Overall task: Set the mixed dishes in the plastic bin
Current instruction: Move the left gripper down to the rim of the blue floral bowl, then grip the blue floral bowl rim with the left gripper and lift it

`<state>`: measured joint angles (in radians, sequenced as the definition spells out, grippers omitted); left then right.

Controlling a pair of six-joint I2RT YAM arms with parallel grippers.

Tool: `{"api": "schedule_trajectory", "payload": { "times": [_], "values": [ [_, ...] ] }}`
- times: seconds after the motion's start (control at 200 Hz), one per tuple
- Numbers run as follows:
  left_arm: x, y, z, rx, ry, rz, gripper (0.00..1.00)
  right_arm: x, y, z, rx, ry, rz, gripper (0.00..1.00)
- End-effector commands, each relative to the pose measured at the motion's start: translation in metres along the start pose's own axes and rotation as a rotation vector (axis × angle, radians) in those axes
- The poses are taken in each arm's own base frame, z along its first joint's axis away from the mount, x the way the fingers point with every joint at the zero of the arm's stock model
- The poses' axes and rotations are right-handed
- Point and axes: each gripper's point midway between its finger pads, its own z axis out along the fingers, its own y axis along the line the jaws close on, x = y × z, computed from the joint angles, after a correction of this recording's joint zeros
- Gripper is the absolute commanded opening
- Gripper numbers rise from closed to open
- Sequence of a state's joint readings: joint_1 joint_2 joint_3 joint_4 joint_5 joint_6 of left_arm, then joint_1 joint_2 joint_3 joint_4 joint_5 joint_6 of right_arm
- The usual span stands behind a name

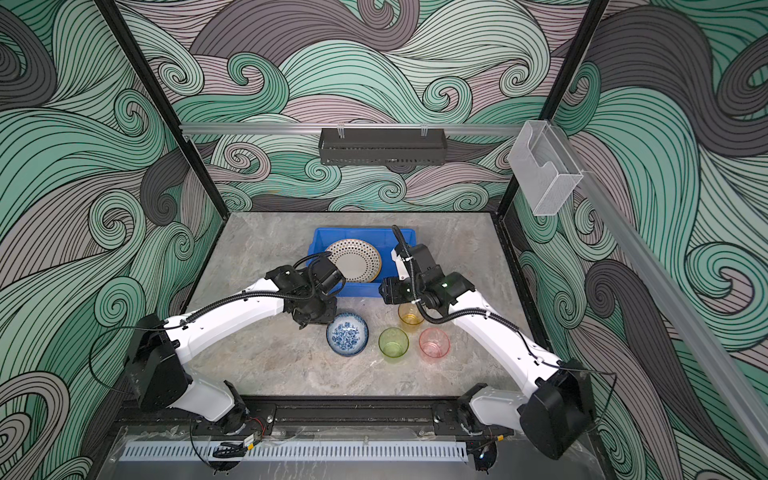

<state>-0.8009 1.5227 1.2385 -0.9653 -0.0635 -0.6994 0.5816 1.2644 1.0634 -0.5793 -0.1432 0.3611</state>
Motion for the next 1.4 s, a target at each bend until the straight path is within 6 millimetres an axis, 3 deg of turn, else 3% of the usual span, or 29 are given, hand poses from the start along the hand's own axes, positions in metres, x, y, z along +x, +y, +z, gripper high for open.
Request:
{"api": "schedule_trajectory", "payload": {
  "times": [0.0, 0.431, 0.611, 0.896, 1.392],
  "values": [
    [0.01, 0.0, 0.008, -0.014, 0.036, 0.003, 0.32, 0.002, 0.004, 0.005, -0.018, 0.012, 0.008, 0.66],
    [0.017, -0.009, 0.028, -0.008, 0.083, 0.024, 0.3, 0.0, 0.007, 0.01, -0.028, 0.026, 0.006, 0.66],
    [0.017, -0.01, 0.033, -0.02, 0.098, 0.032, 0.22, 0.0, 0.007, 0.011, -0.026, 0.029, 0.002, 0.66],
    [0.013, -0.003, 0.023, -0.066, 0.087, 0.042, 0.06, -0.001, 0.009, 0.016, -0.032, 0.043, -0.003, 0.66],
    [-0.002, -0.014, -0.017, 0.004, 0.02, 0.102, 0.01, 0.0, 0.016, 0.02, -0.06, 0.056, -0.019, 0.65]
  ]
}}
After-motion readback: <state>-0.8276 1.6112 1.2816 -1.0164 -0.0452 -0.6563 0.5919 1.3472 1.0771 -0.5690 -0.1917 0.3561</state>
